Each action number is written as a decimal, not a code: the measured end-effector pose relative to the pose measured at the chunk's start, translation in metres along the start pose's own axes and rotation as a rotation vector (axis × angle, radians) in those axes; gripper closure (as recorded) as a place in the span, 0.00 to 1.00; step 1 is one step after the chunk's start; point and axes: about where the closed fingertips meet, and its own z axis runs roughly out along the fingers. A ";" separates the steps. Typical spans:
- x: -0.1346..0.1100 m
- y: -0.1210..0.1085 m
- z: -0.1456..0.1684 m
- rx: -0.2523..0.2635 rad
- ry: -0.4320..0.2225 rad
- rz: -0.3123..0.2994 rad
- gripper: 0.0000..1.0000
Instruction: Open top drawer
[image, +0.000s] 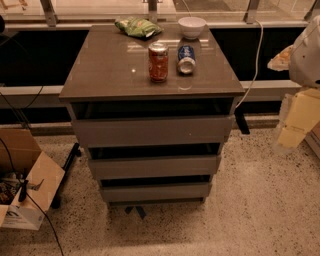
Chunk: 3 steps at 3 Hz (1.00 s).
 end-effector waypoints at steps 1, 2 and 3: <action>0.000 0.000 0.000 0.000 0.000 0.000 0.00; 0.002 -0.005 0.010 0.017 -0.039 0.024 0.00; 0.008 -0.012 0.033 0.018 -0.083 0.049 0.00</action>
Offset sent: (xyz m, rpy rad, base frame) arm 0.0197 -0.0067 -0.0297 0.1083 -0.0439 -0.0441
